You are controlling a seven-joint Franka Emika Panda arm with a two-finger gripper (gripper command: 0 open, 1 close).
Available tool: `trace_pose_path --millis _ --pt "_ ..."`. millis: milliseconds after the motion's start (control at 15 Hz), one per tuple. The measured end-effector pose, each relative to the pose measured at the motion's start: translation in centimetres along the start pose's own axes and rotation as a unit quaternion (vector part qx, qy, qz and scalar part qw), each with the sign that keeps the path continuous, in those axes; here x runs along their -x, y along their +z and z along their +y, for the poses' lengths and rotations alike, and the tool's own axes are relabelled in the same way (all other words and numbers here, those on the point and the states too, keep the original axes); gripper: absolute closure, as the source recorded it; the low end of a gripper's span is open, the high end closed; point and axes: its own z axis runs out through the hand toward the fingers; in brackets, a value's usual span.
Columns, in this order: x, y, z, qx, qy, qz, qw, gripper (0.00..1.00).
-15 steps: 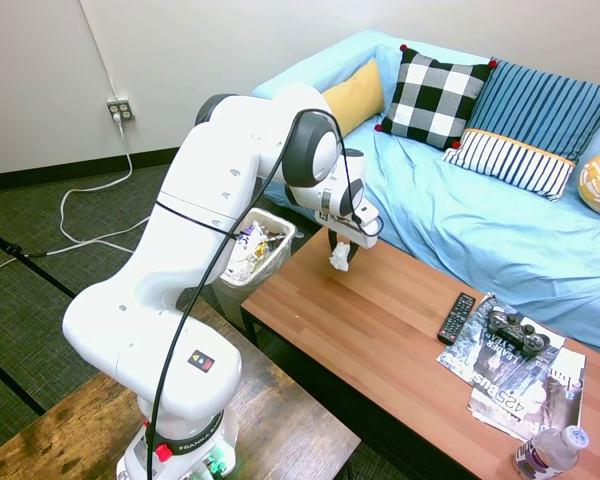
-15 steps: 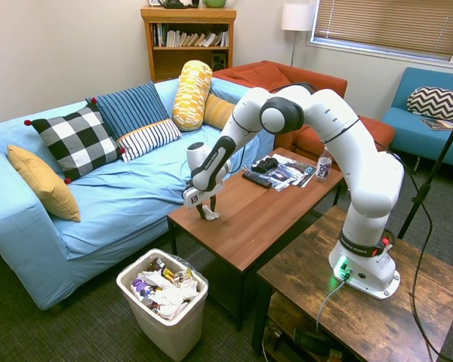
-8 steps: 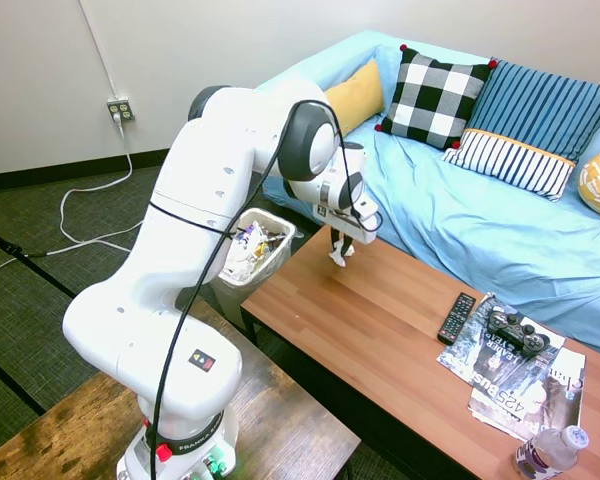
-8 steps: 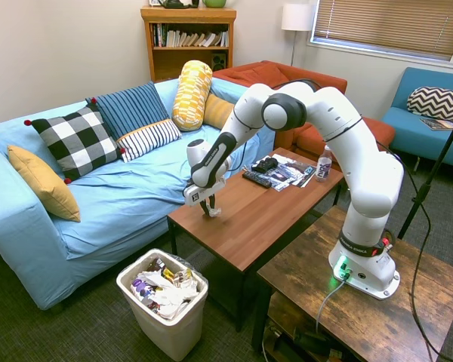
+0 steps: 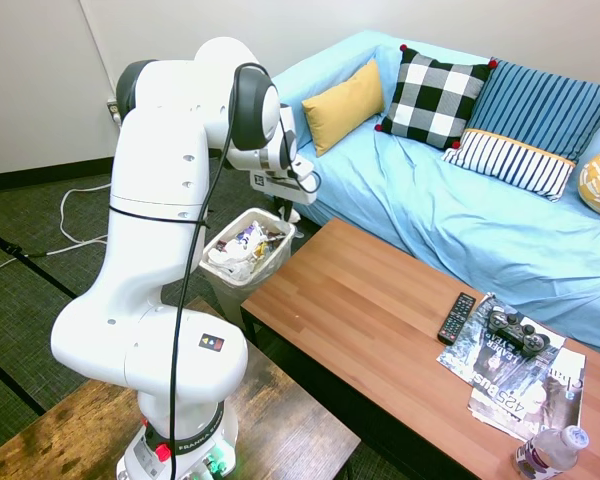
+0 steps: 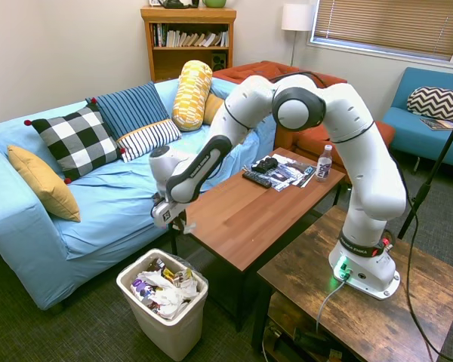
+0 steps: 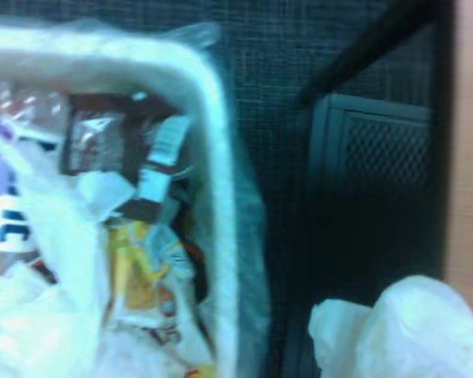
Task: Throw the tissue in the trash bin
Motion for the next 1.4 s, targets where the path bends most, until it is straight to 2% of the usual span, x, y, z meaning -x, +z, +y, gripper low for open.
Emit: trace_pose_path --millis 267,533,600,933,1400 --pt "6.4 4.2 -5.0 0.011 -0.040 0.005 0.9991 1.00" --pt "8.3 6.7 -8.7 -0.002 -0.056 0.008 0.9984 1.00" --pt "8.2 6.9 -9.4 -0.006 -0.053 0.009 0.9985 0.00" --pt "6.7 7.8 -10.7 -0.011 -0.037 0.010 0.9992 0.00" --pt "4.8 8.1 -11.0 -0.002 -0.026 0.017 0.9995 0.00"
